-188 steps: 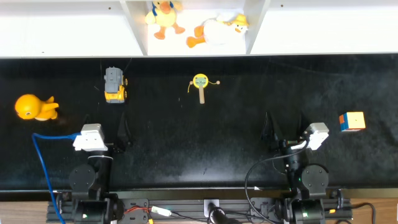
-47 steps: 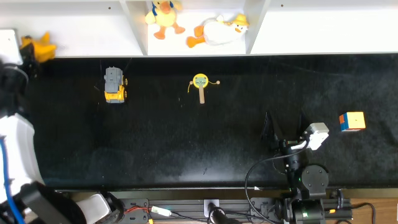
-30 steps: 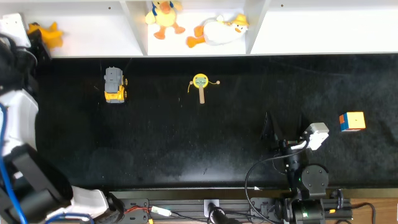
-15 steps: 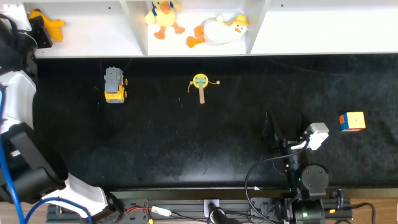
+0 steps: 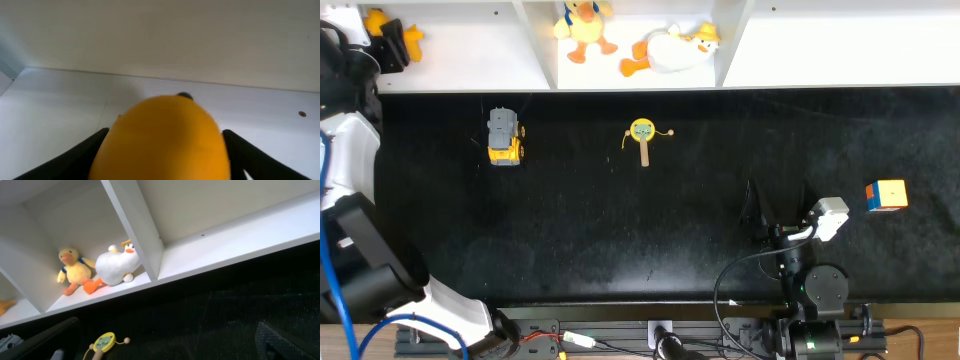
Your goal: Store Toys
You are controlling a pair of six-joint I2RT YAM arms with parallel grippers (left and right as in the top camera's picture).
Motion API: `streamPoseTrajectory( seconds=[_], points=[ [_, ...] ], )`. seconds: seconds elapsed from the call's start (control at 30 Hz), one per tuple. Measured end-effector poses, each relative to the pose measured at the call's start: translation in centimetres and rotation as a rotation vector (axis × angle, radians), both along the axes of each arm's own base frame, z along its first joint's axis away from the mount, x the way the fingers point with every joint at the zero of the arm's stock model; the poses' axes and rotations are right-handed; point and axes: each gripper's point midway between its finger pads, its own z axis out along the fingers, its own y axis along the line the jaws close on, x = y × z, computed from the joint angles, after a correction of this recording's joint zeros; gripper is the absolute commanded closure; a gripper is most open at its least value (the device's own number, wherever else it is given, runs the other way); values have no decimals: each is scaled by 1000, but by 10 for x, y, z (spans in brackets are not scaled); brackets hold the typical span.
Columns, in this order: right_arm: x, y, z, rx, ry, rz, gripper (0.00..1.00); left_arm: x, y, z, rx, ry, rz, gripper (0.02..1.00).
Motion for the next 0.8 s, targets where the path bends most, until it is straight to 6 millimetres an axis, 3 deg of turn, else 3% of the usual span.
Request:
streamPoseTrajectory(
  seconds=[0.1,0.57,0.7,0.8],
  points=[
    [0,0,0,0,0,0,5,0,0,-2,-2,4,1,20],
    [0,0,0,0,0,0,5,-1,-1,-7,-14,23,-3,20],
    [0,0,0,0,0,0,5,-11,-5,-12,-34,73,-2,20],
    [0,0,0,0,0,0,5,-22,-7,-2,-20,96,13,20]
  ],
)
